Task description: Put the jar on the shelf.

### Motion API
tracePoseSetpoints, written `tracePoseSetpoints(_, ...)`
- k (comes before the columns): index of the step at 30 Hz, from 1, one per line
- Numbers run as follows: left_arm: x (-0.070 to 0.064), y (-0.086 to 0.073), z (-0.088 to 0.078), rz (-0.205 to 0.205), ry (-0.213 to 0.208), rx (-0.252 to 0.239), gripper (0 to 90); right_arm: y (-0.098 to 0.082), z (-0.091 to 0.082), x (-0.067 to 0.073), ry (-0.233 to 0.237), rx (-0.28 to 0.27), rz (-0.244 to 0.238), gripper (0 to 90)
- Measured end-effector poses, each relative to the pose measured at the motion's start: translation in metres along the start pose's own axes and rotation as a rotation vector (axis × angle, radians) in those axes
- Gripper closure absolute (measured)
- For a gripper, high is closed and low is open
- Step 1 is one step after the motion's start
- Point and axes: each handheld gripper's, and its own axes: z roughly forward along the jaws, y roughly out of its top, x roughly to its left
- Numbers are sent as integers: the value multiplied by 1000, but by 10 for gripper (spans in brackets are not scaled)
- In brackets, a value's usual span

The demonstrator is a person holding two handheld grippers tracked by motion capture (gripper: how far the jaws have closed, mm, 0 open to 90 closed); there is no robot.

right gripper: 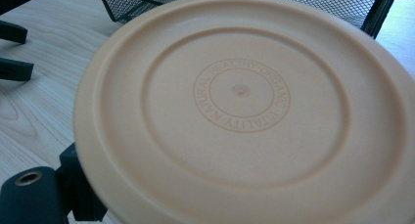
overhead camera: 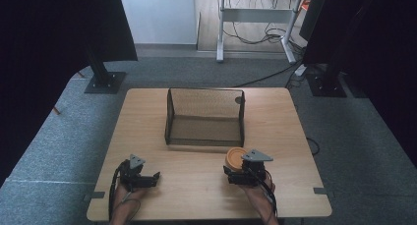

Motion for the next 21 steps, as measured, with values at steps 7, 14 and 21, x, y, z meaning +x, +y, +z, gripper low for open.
tracePoseSetpoints(7,0,0,0,0,-1,0,13,4,3,0,-4,4,-4,92)
tracePoseSetpoints(14,0,0,0,1,-1,0,13,8,6,0,-6,7,-4,92)
tracePoseSetpoints(21,0,0,0,1,-1,0,13,12,9,0,-9,8,-7,92)
